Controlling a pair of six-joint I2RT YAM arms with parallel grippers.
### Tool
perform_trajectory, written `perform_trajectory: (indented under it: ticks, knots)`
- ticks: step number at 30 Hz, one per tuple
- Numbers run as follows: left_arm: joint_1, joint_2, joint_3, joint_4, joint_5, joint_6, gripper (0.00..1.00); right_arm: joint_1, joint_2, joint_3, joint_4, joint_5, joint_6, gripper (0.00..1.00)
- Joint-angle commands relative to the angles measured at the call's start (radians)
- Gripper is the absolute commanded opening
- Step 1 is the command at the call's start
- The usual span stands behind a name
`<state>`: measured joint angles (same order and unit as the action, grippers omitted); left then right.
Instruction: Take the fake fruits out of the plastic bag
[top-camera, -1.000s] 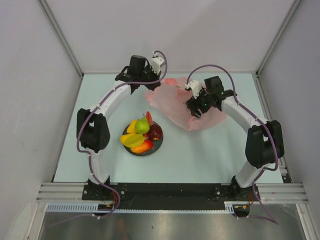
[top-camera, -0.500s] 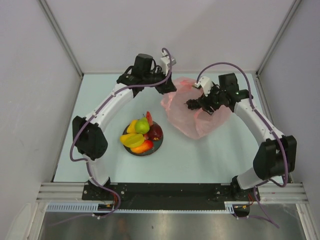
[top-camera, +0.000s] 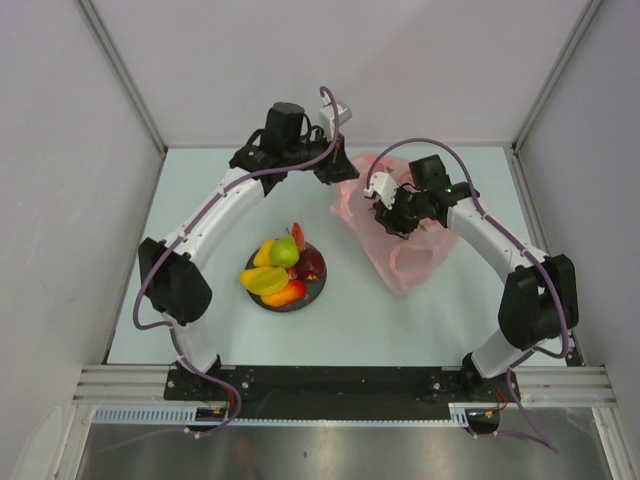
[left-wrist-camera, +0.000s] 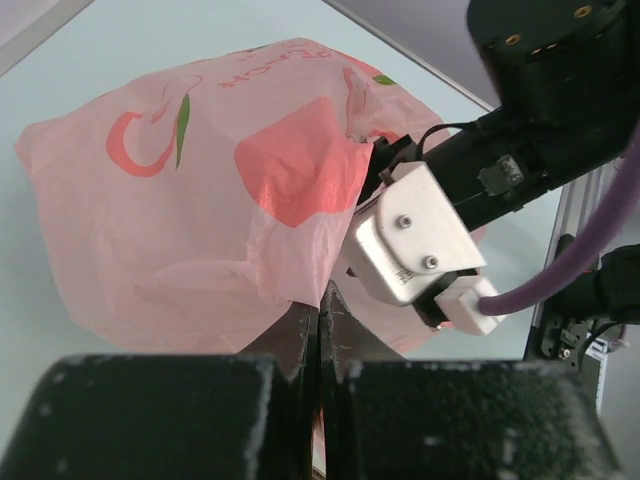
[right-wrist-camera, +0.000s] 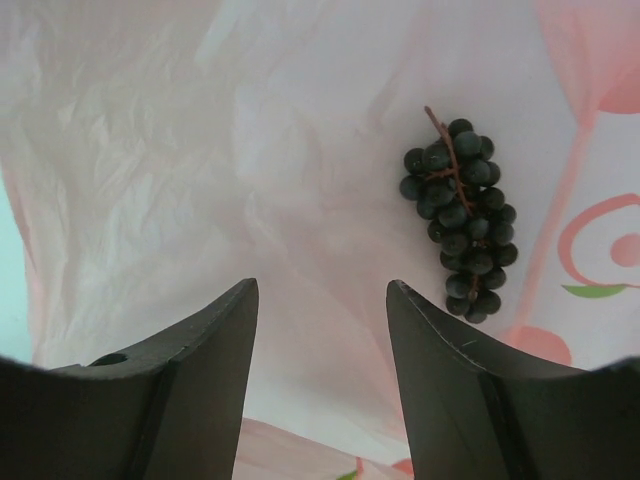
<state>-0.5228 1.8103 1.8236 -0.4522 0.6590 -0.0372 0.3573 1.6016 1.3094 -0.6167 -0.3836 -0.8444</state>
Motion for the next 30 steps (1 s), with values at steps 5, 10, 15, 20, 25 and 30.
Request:
perform_trajectory:
  ticks: [5,10,15,20,25,30]
  knots:
    - [-0.003,-0.052,0.043,0.043,0.07,-0.07,0.0,0.011,-0.039,-0.081,0.133,0.122,-0.013,0.55]
    - [-0.003,-0.051,0.031,0.043,0.08,-0.066,0.0,0.011,0.081,-0.081,0.314,0.19,-0.016,0.58]
    - [-0.003,-0.046,0.014,0.004,0.08,-0.018,0.0,0.011,0.207,-0.081,0.521,0.255,0.03,0.68]
    - [0.006,-0.066,-0.044,-0.014,0.087,-0.003,0.0,0.012,0.336,-0.064,0.696,0.299,0.021,0.76]
    - [0.006,-0.106,-0.084,-0.022,0.07,0.016,0.0,0.011,0.435,-0.012,0.663,0.289,-0.001,0.62]
    - [0.006,-0.115,-0.119,-0.02,0.036,0.023,0.0,0.019,0.429,0.014,0.624,0.264,-0.006,0.29]
